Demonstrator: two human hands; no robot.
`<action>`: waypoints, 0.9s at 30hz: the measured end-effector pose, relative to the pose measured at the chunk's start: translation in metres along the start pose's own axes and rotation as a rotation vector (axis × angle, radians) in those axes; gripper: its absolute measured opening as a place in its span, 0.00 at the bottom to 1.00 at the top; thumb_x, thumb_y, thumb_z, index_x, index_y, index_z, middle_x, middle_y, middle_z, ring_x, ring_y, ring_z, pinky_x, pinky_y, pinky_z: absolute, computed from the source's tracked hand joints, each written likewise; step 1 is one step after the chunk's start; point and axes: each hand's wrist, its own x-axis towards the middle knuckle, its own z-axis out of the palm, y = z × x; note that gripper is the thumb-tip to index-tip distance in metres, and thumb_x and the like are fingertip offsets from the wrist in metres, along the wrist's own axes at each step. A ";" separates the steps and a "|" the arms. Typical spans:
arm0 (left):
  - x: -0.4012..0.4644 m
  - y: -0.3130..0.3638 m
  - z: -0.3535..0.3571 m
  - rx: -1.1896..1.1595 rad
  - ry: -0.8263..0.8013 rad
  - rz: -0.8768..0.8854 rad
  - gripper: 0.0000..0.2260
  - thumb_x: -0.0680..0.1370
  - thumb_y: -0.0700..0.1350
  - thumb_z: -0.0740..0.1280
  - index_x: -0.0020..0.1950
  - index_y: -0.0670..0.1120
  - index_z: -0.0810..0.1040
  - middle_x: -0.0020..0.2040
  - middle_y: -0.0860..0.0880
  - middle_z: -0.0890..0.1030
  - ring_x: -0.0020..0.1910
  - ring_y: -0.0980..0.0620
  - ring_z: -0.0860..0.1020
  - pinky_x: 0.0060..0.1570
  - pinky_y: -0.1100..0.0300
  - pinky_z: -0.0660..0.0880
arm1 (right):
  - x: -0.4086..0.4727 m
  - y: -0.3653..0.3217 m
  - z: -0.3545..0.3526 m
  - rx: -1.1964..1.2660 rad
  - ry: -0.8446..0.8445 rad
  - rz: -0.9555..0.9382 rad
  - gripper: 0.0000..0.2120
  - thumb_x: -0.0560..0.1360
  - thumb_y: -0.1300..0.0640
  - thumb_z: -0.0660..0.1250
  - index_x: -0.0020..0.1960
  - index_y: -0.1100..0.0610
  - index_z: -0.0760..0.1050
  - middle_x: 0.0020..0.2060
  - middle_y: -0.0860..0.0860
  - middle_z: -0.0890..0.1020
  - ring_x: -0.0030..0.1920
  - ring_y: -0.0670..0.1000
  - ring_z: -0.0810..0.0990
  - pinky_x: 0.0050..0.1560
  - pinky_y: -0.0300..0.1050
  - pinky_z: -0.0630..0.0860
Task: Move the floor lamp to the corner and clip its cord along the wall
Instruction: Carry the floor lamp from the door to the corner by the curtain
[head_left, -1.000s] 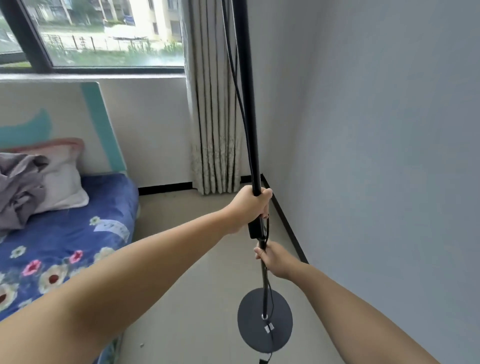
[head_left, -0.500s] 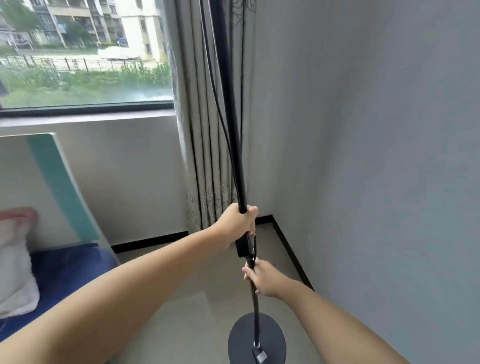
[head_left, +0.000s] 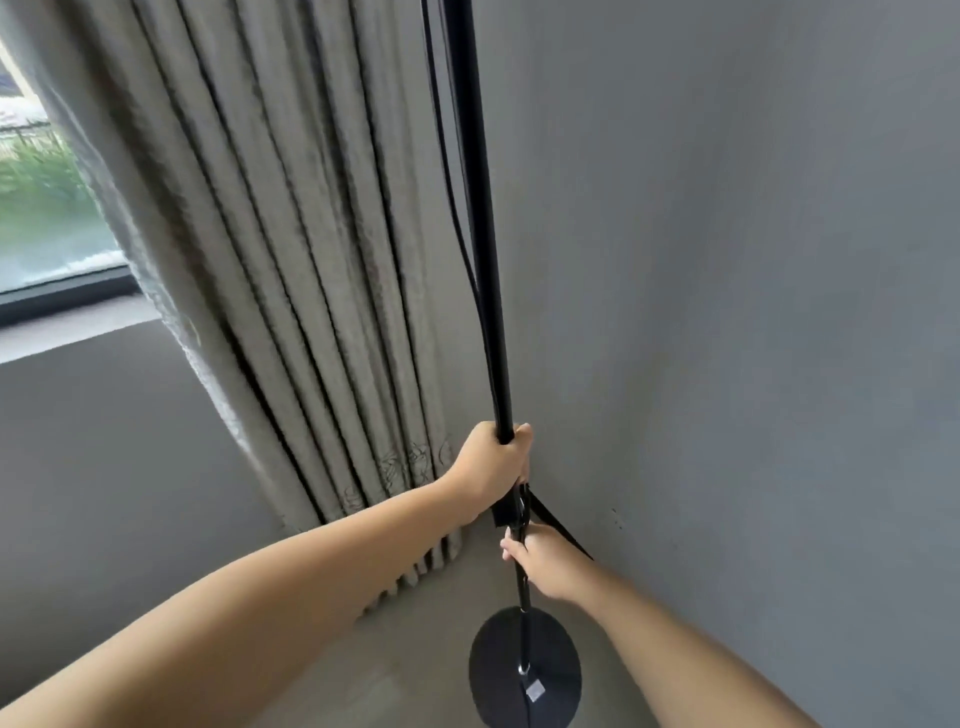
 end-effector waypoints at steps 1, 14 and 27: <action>0.023 -0.006 0.001 -0.003 -0.013 -0.008 0.19 0.77 0.43 0.56 0.24 0.45 0.63 0.22 0.49 0.69 0.29 0.47 0.72 0.39 0.57 0.72 | 0.022 0.003 -0.005 0.006 0.013 0.011 0.09 0.79 0.48 0.56 0.45 0.50 0.71 0.35 0.43 0.74 0.35 0.44 0.74 0.37 0.40 0.70; 0.276 -0.148 0.054 -0.050 0.030 -0.089 0.17 0.78 0.43 0.58 0.29 0.42 0.67 0.26 0.45 0.71 0.26 0.51 0.71 0.23 0.72 0.68 | 0.301 0.116 -0.022 -0.049 0.077 -0.067 0.15 0.81 0.52 0.53 0.53 0.61 0.74 0.42 0.55 0.76 0.43 0.53 0.76 0.52 0.51 0.74; 0.419 -0.255 0.084 -0.130 0.027 0.177 0.15 0.76 0.41 0.58 0.28 0.43 0.66 0.21 0.48 0.68 0.21 0.51 0.69 0.34 0.58 0.75 | 0.480 0.192 -0.019 0.017 0.289 -0.183 0.09 0.80 0.55 0.55 0.46 0.56 0.72 0.37 0.43 0.76 0.39 0.42 0.75 0.49 0.42 0.75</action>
